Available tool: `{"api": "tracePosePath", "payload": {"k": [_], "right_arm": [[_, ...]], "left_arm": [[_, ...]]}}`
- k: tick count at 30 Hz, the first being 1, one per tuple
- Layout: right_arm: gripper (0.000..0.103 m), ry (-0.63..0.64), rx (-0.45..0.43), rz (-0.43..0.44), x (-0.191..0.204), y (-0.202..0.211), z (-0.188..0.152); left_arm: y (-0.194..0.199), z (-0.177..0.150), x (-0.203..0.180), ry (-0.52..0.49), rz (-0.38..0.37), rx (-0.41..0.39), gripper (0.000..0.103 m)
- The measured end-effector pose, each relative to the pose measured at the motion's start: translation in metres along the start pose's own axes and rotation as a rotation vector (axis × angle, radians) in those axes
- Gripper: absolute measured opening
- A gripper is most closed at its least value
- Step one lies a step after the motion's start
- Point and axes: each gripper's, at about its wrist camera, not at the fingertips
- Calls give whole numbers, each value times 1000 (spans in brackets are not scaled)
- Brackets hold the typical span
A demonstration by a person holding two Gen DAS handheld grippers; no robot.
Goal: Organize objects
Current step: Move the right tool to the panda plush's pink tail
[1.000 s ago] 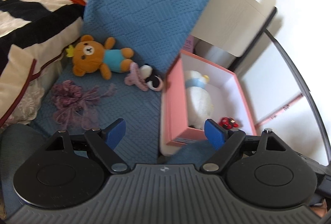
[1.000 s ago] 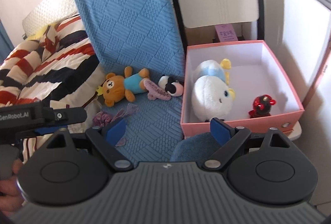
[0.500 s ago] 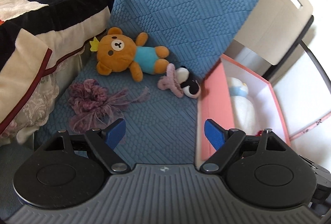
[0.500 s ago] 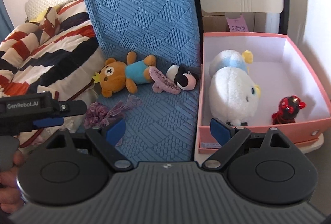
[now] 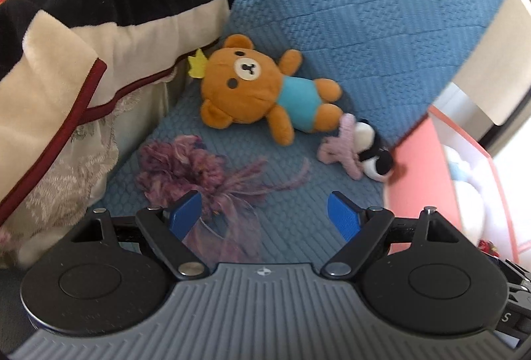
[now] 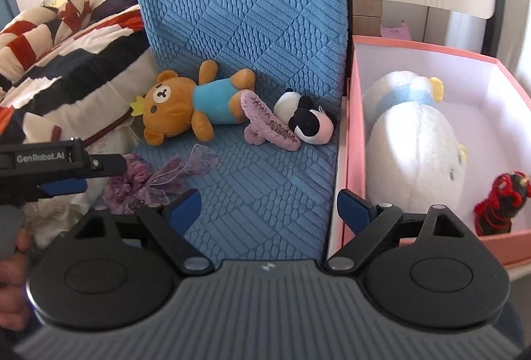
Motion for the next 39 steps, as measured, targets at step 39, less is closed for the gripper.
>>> {"api": "tracePosePath", "payload": {"k": [39], "right_arm": [[65, 232, -99, -3, 59, -103, 33]], "left_arm": [[-88, 5, 58, 123, 93, 105, 86]]}}
Point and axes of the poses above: each gripper's, at about its wrist camera, not at the fingertips, and y roughly against the way its jaws point, x to its left, z to its top, and after that the axes turned 6 degrees about -z, right-handed
